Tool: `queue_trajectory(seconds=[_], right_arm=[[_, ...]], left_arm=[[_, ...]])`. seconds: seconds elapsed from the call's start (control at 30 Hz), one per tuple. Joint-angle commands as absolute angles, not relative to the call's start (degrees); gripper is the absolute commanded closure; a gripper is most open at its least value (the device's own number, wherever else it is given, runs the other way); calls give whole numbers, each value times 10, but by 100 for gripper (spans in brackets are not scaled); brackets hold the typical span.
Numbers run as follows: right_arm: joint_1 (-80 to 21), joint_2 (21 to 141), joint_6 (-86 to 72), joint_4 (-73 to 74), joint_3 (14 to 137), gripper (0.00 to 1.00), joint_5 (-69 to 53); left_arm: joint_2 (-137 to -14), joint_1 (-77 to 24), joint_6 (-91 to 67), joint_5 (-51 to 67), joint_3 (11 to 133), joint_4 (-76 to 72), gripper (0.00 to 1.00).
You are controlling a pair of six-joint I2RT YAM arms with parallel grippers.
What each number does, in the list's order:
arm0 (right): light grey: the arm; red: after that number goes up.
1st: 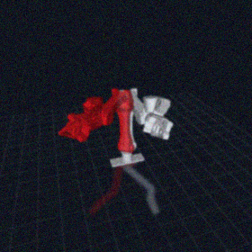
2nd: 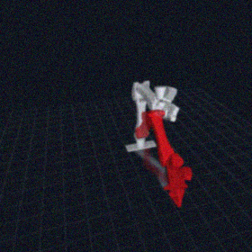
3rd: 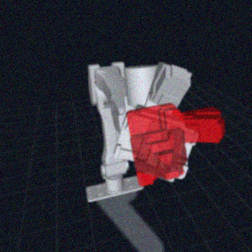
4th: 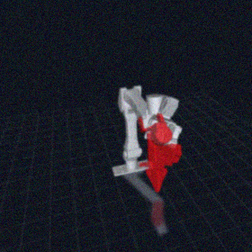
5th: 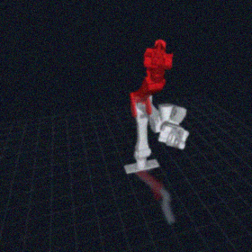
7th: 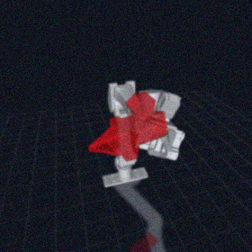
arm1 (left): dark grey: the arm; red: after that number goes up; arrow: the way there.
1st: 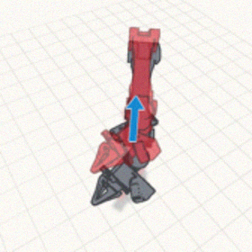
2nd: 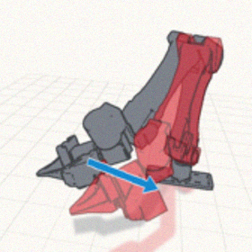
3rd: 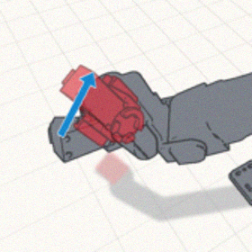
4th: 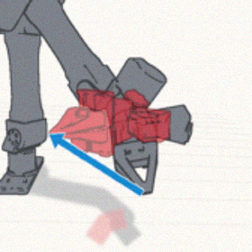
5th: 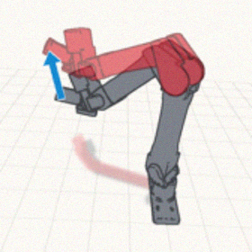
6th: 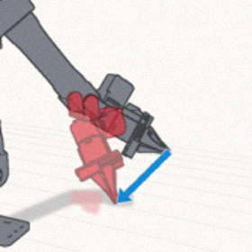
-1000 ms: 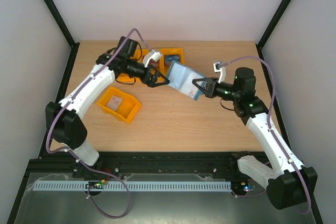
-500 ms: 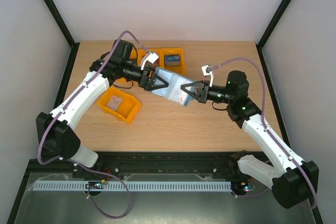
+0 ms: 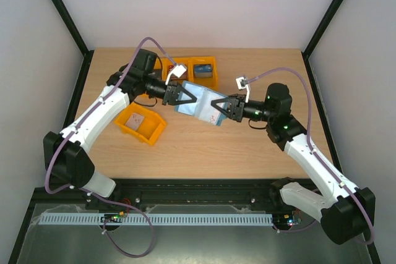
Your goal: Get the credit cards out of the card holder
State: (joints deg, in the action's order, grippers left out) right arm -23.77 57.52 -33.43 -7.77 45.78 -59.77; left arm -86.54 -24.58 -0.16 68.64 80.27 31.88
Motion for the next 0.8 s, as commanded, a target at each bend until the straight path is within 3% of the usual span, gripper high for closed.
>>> queue_trajectory(seconds=[0.0, 0.07, 0.13, 0.4, 0.77], right_arm=[[-242, 568, -298, -80, 466, 70, -570], [-242, 558, -265, -46, 466, 60, -545], [-241, 545, -245, -28, 457, 57, -529], [-241, 532, -231, -53, 422, 55, -591], [-242, 557, -265, -82, 425, 83, -569]], left_arm=[[-868, -249, 6, 706, 806, 317, 98], [-866, -239, 4, 705, 810, 317, 98], [-863, -228, 8, 715, 814, 321, 98], [-856, -213, 59, 718, 843, 373, 98], [-856, -213, 73, 730, 839, 382, 98]])
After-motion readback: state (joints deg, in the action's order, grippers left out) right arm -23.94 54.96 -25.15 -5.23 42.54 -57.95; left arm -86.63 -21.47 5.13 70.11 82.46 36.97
